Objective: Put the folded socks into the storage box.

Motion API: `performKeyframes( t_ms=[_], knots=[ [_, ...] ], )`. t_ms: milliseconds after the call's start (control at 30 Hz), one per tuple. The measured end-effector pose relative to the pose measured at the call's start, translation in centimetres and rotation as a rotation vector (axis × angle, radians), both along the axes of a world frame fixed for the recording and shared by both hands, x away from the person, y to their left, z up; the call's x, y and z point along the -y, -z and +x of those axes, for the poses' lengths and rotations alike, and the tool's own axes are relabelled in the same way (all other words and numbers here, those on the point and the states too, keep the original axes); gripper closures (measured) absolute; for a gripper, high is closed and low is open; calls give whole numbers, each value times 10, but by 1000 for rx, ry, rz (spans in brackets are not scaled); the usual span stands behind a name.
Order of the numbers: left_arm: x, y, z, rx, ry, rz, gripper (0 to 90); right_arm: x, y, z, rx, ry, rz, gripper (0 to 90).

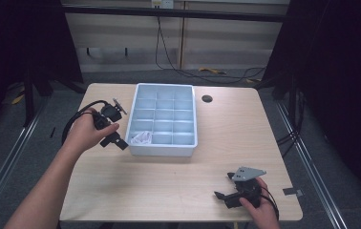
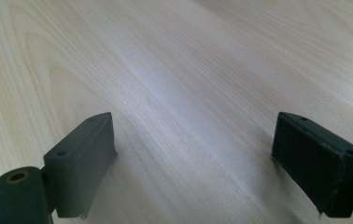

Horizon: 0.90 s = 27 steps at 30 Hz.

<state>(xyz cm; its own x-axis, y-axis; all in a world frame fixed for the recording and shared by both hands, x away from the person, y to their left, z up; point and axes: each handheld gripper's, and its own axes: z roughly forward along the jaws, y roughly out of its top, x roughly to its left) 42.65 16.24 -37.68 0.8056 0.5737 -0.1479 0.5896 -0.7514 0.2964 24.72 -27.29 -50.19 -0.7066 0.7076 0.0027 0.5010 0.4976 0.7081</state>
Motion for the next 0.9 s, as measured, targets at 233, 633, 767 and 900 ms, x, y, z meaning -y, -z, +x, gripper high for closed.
performKeyframes(
  t_ms=[233,633,767,900],
  knots=[
    [-10,8,-3,-6,-15,-4,191,0,0,0,0,0,0,127],
    [-26,24,-10,-14,-17,-4,192,0,0,0,0,0,0,128],
    [-33,28,-13,-14,-23,-9,191,0,0,0,0,0,0,128],
    [-36,31,-15,-16,-28,-18,192,0,0,0,0,0,0,128]
  ],
)
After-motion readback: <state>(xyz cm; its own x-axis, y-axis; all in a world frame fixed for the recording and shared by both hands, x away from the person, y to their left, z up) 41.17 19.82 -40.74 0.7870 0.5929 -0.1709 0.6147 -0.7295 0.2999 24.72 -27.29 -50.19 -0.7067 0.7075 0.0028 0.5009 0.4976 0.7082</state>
